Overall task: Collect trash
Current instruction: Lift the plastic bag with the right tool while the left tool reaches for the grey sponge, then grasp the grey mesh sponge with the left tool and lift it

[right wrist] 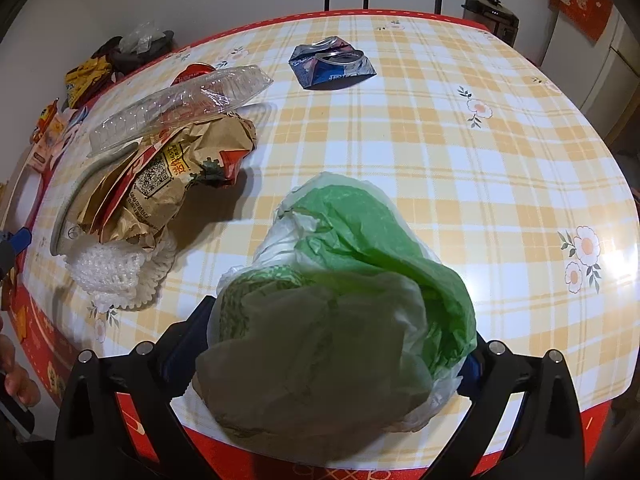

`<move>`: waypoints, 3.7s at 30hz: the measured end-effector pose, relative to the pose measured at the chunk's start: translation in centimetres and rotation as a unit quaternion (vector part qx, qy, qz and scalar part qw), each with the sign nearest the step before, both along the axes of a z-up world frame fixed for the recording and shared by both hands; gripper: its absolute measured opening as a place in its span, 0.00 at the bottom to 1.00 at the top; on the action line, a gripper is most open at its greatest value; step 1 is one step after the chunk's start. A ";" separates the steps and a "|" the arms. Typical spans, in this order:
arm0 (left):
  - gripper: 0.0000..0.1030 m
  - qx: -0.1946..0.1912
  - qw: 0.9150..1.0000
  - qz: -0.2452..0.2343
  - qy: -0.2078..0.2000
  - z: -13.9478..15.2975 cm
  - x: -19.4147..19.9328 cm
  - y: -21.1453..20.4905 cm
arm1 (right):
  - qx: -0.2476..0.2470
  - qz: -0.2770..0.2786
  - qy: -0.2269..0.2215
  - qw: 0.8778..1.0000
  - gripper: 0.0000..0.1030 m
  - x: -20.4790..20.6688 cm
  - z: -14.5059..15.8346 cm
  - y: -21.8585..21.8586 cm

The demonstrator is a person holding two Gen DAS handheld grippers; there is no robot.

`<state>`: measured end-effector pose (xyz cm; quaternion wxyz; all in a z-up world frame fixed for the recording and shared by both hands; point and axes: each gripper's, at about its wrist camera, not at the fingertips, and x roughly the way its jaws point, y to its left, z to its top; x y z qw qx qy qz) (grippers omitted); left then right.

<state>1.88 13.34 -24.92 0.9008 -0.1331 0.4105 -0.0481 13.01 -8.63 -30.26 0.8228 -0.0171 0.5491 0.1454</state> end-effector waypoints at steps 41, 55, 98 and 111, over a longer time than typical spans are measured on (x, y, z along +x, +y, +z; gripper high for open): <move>0.73 0.079 0.996 -0.026 0.030 -1.3 4.5 -2.3 | 0.049 -0.008 0.001 0.999 0.67 -0.9 1.6 -2.2; 0.66 0.165 0.985 -0.031 0.047 -1.8 6.6 -4.2 | 0.058 -0.011 0.005 0.998 0.67 -0.9 1.5 -2.5; 0.58 -0.106 0.986 0.084 0.096 -3.8 -0.3 7.6 | 0.056 0.018 0.009 0.998 0.67 -0.4 1.9 -0.6; 0.25 -0.238 0.956 0.145 0.096 -7.4 0.1 11.7 | 0.051 0.008 0.011 0.999 0.67 -0.6 1.7 -1.0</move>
